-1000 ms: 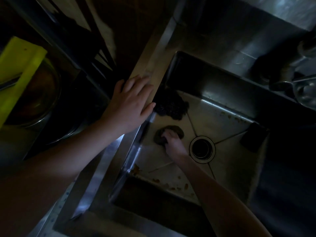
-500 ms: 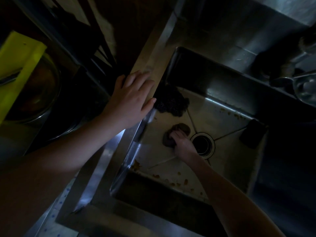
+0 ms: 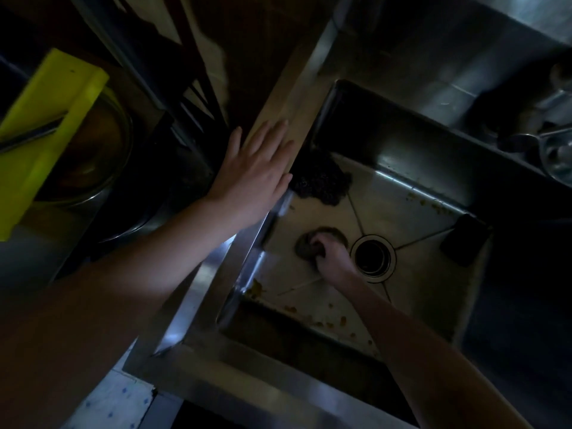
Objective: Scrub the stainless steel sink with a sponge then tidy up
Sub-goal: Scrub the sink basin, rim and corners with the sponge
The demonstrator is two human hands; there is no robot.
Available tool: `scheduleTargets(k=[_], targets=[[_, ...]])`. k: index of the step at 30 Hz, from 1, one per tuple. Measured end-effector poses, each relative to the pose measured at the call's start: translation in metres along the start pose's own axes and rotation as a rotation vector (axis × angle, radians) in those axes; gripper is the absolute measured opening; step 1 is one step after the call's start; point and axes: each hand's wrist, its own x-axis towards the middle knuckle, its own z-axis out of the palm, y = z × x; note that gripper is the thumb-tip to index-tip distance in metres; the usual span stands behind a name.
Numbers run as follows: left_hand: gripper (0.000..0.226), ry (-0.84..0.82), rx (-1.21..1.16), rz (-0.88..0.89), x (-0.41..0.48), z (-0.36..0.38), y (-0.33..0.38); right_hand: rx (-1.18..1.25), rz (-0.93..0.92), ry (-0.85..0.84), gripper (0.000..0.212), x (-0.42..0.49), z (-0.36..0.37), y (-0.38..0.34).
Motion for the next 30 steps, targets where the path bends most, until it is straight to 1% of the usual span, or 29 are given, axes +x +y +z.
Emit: scheduleTargets(k=[2,5,7,9,11,14,16,19,21,24,27,30], targets=[[0.049,0.002,-0.009,-0.018,-0.014,-0.001,0.001,0.062,0.045,0.113,0.038,0.025,0.002,-0.016],[0.047,0.020,-0.018,-0.044,-0.039,-0.002,0.000,0.267,0.168,0.253,0.034,0.057,0.008,-0.041],[0.046,0.014,-0.019,-0.063,-0.052,-0.003,-0.001,0.334,0.221,0.266,0.033,0.069,0.015,-0.052],[0.046,0.003,-0.022,-0.076,-0.061,-0.001,-0.002,0.349,0.225,0.240,0.035,0.071,0.021,-0.057],[0.046,0.000,-0.029,-0.091,-0.068,0.000,-0.002,0.331,0.200,0.184,0.035,0.063,0.024,-0.055],[0.046,0.012,-0.043,-0.127,-0.076,-0.001,0.002,0.228,0.104,0.038,0.031,0.041,0.033,-0.049],[0.046,0.017,-0.061,-0.135,-0.082,-0.001,0.007,0.174,0.044,-0.037,0.025,0.023,0.044,-0.051],[0.047,-0.001,-0.098,-0.152,-0.089,-0.002,0.012,0.141,-0.011,-0.099,0.011,-0.001,0.058,-0.058],[0.048,-0.012,-0.103,-0.174,-0.092,-0.002,0.014,0.064,-0.065,-0.150,0.008,-0.009,0.065,-0.059],[0.048,-0.015,-0.108,-0.197,-0.093,-0.002,0.017,-0.160,-0.209,-0.301,0.018,-0.014,0.075,-0.058],[0.049,-0.016,-0.111,-0.209,-0.094,0.000,0.018,-0.324,-0.329,-0.475,0.031,-0.026,0.086,-0.052],[0.048,-0.007,-0.105,-0.211,-0.097,0.000,0.020,-0.367,-0.443,-0.501,0.031,-0.036,0.078,-0.042]])
